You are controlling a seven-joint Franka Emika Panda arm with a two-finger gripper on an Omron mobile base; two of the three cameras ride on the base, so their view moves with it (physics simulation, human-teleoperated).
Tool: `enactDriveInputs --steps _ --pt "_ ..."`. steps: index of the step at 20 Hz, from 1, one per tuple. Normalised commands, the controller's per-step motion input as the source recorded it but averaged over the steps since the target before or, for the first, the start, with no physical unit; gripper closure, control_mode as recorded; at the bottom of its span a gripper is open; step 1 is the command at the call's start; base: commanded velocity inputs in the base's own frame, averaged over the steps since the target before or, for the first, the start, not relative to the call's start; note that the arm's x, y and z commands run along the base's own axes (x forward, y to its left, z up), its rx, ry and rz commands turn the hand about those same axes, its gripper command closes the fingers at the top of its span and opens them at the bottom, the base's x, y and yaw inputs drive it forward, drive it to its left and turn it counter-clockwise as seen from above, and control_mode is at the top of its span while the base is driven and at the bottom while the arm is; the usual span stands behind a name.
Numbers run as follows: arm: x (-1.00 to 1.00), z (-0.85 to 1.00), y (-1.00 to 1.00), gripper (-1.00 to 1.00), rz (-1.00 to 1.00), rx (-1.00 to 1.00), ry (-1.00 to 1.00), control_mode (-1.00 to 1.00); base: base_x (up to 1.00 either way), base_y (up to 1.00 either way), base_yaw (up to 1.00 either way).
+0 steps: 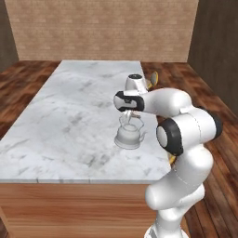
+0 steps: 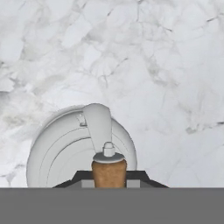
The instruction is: The kettle is done boiling. Turn off the stove, then wait for 300 timesteps before moving the kettle to the dining table.
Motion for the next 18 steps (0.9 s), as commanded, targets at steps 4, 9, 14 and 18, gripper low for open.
enactDriveInputs --steps 4,9,14,18 --pt "0.32 -0.26 0.0 1.0 -0.01 -0.01 0.11 -1.0 0.0 0.0 0.0" --pt "0.15 -0.25 0.0 1.0 0.0 0.0 0.09 -1.0 0.0 0.0 0.0" --pt "0.06 -0.28 0.0 1.0 0.0 0.0 0.06 -1.0 0.0 0.0 0.0" --pt "-0.06 -0.34 0.03 -1.0 0.0 -0.02 0.03 -1.0 0.0 0.0 0.0"
